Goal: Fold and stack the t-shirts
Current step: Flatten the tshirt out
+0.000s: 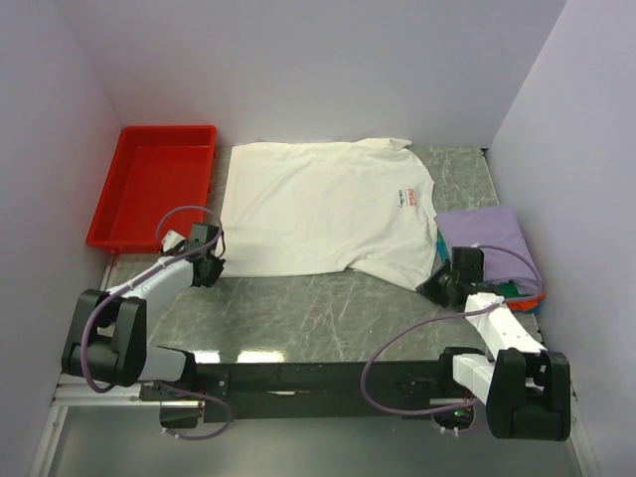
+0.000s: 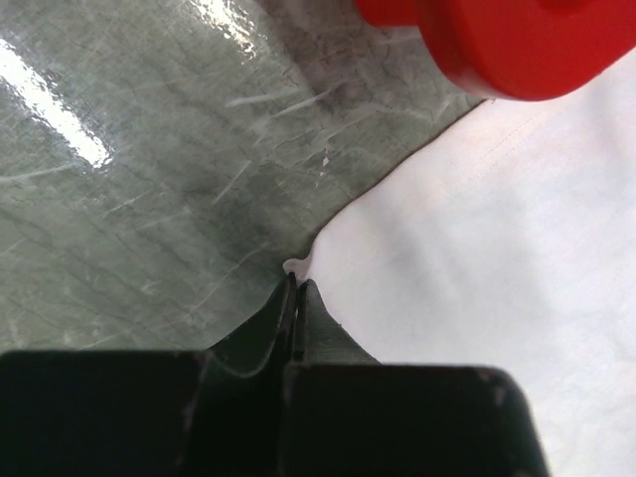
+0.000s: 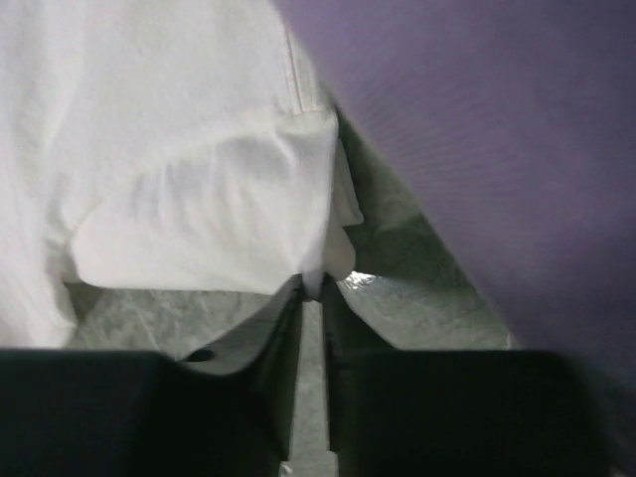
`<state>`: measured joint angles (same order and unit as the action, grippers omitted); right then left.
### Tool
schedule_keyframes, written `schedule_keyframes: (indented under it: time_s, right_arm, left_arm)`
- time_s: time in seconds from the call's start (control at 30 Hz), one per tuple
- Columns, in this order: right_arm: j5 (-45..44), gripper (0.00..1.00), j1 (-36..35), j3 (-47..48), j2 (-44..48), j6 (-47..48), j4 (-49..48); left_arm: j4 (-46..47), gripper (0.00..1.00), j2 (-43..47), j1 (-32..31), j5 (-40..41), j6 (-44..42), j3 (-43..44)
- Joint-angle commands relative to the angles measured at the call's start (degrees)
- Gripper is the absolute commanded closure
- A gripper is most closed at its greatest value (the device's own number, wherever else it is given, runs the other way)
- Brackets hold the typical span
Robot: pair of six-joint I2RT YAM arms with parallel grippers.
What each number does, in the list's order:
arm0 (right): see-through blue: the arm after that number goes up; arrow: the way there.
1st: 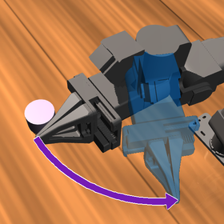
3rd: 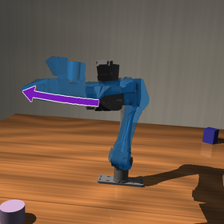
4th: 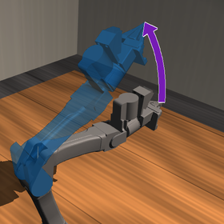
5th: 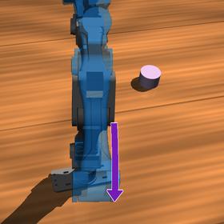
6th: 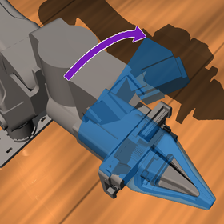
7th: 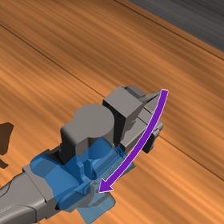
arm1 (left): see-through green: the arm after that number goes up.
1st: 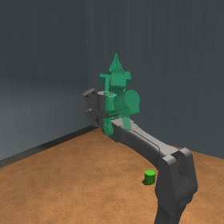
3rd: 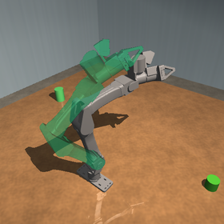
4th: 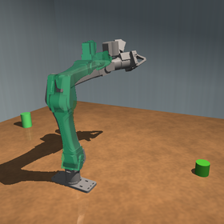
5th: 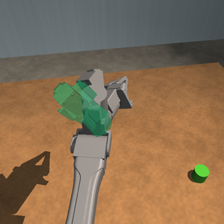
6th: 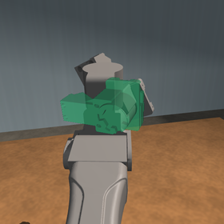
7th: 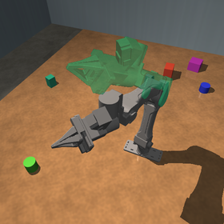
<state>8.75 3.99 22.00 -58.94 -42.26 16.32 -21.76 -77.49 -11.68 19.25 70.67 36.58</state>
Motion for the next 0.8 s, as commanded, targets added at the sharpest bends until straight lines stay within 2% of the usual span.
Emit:
schedule_keyframes:
  time_s: [0.0,0.03,0.07,0.4,0.77]
  right_arm:
    - [1.00,0.89,-0.21,2.16,-0.39,0.51,-1.03]
    - [1.00,0.97,-0.21,2.78,-0.13,0.69,-0.24]
    - [0.57,1.00,-0.21,3.48,1.01,1.04,0.55]
    - [0.30,1.00,0.05,9.55,14.63,3.15,14.43]
    - [1.26,1.00,0.14,12.71,29.83,2.89,28.93]
  left_arm:
    - [-0.21,0.99,2.08,-0.18,1.93,-1.33,1.92]
    - [-0.74,0.99,3.13,-0.10,2.20,-1.42,1.83]
    - [-0.83,0.99,3.75,-0.09,2.72,-1.59,1.74]
    - [-6.10,0.99,12.53,-0.09,6.06,-2.30,1.83]
    - [-14.45,0.99,26.59,-0.18,7.39,-2.38,0.87]
